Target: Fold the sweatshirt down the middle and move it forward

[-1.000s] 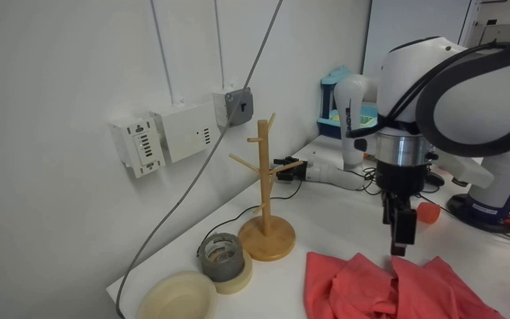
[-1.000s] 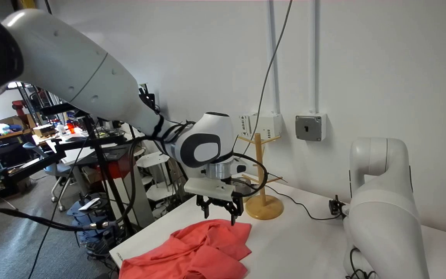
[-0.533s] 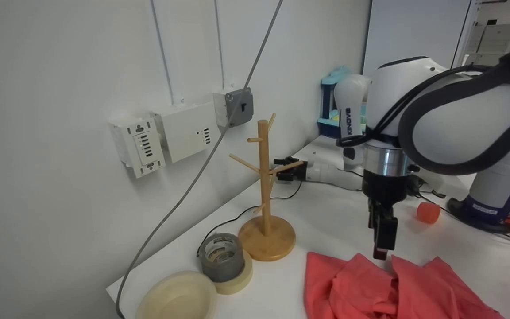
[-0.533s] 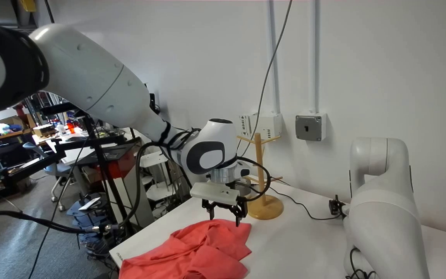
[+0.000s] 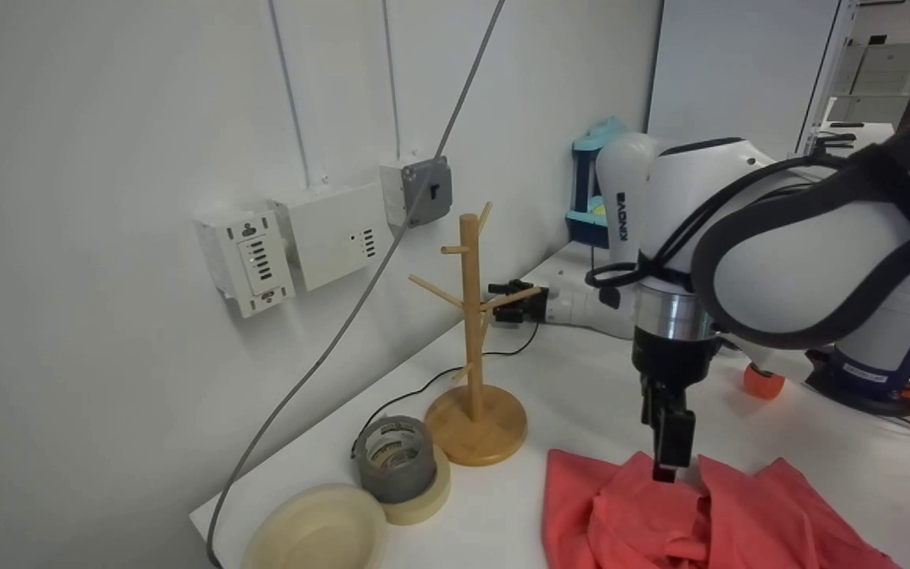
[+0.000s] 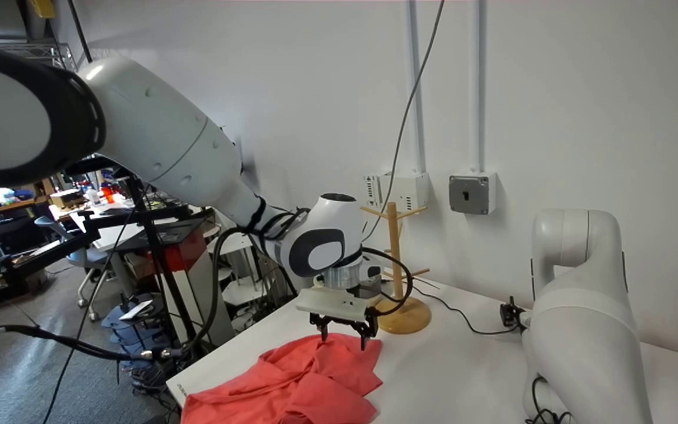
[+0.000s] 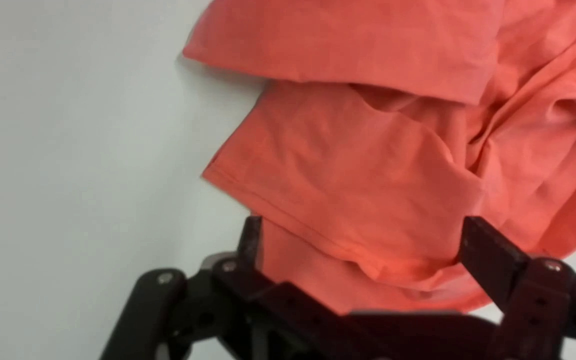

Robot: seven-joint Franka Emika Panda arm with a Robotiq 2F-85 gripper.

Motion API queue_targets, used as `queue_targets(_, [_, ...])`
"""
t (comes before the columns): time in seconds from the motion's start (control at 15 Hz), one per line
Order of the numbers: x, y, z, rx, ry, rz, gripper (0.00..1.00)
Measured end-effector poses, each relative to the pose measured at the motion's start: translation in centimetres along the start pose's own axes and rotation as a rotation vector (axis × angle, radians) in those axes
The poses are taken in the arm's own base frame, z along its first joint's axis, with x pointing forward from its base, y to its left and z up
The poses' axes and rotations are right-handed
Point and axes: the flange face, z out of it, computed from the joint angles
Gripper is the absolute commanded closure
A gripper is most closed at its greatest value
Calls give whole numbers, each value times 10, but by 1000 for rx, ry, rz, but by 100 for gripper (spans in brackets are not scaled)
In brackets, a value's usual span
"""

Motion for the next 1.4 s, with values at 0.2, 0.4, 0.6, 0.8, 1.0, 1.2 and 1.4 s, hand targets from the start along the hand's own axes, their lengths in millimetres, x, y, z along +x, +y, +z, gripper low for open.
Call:
queue_targets(0.2, [14,0,22,8,0,-83,0])
queue_targets(0.4, [30,3,39,5,-3,-159,0])
queue_targets(0.6, [46,14,49,-11,5,-206,2])
queue_targets(0.8, [63,28,54,-28,25,-217,4])
queue_targets(1.0, [75,40,62,-33,44,-209,7])
queue_targets(1.2, [85,47,75,-30,54,-204,10])
queue_targets(1.4, [93,50,84,-26,64,-203,37])
